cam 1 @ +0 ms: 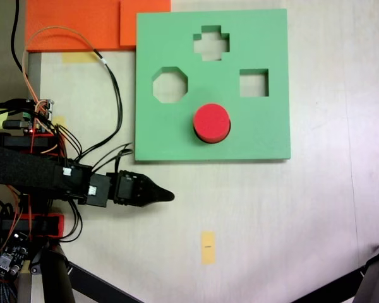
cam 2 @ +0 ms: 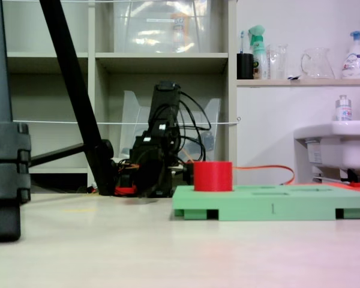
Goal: Put the cylinder block into the corresponding hole
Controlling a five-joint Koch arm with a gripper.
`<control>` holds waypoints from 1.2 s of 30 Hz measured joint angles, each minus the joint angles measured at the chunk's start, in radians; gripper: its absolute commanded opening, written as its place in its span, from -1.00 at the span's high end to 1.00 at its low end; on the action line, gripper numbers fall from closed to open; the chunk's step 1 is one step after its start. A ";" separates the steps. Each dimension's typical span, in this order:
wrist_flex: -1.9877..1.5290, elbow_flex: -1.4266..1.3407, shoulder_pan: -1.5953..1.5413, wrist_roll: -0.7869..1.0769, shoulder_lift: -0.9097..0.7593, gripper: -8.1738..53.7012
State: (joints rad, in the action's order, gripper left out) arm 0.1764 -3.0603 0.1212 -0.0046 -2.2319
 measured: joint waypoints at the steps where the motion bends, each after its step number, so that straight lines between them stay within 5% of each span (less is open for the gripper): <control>1: -0.003 0.000 0.000 0.008 0.000 -0.41; 36: -0.133 0.000 -0.169 0.020 -0.011 -0.36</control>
State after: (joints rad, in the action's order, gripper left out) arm 0.0430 -3.0603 -0.0476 0.0153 -2.2427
